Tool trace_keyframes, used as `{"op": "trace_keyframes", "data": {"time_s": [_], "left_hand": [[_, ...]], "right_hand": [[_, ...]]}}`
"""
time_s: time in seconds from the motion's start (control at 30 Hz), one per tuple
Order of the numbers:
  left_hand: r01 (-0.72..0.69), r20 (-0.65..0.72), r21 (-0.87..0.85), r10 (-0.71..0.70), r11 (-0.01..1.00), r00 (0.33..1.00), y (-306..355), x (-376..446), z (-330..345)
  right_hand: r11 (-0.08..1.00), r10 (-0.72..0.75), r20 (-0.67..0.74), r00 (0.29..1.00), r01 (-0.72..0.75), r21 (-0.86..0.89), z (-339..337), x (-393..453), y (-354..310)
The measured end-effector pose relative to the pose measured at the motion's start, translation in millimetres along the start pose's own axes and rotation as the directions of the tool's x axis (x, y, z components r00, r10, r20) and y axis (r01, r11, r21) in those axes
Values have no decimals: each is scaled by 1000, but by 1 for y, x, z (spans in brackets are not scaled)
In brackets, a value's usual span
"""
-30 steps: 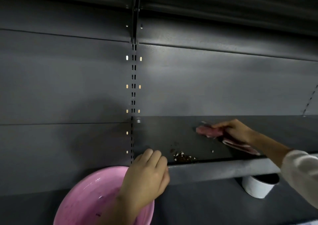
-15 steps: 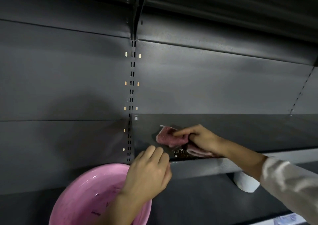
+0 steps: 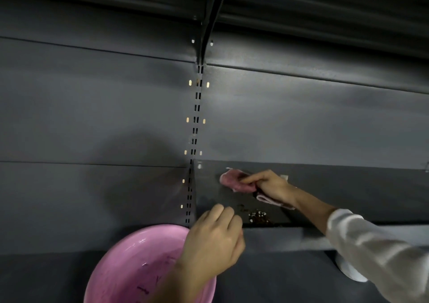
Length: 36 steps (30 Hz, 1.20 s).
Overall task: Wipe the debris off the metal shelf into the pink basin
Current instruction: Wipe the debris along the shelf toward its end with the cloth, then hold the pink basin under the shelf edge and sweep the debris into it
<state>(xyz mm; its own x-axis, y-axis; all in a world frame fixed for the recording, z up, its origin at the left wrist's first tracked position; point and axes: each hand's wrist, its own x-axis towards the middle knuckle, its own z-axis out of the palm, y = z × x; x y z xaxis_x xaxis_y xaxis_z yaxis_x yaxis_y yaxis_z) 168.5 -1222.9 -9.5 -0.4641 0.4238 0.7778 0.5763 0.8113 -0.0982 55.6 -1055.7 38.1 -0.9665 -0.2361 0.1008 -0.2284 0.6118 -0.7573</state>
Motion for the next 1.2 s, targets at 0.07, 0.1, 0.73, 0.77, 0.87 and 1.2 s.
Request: {"op": "trace_keyframes", "data": {"time_s": [0.07, 0.1, 0.73, 0.77, 0.87, 1.2], "left_hand": [[-3, -16, 2, 3, 1000, 1000, 0, 0, 0], [-2, -27, -4, 2, 1000, 1000, -1, 0, -1], [13, -57, -178, -24, 984, 998, -7, -11, -17], [23, -88, -192, -41, 981, 995, -8, -15, -18], [2, -216, -236, -54, 972, 975, -23, -33, -20], [812, 360, 294, -846, 504, 394, -123, -174, 16]], "right_hand": [[998, -23, 64, 998, 27, -53, 6, -13, -6], [998, -40, 90, 995, 45, -53, 8, -19, -7], [944, 77, 62, 995, -53, -325, -33, -63, 8], [946, 77, 69, 995, -51, -321, -29, -64, 5], [949, 72, 50, 996, -53, -309, -23, -66, -3], [955, 82, 30, 996, -70, -287, 3, -62, -21]]}}
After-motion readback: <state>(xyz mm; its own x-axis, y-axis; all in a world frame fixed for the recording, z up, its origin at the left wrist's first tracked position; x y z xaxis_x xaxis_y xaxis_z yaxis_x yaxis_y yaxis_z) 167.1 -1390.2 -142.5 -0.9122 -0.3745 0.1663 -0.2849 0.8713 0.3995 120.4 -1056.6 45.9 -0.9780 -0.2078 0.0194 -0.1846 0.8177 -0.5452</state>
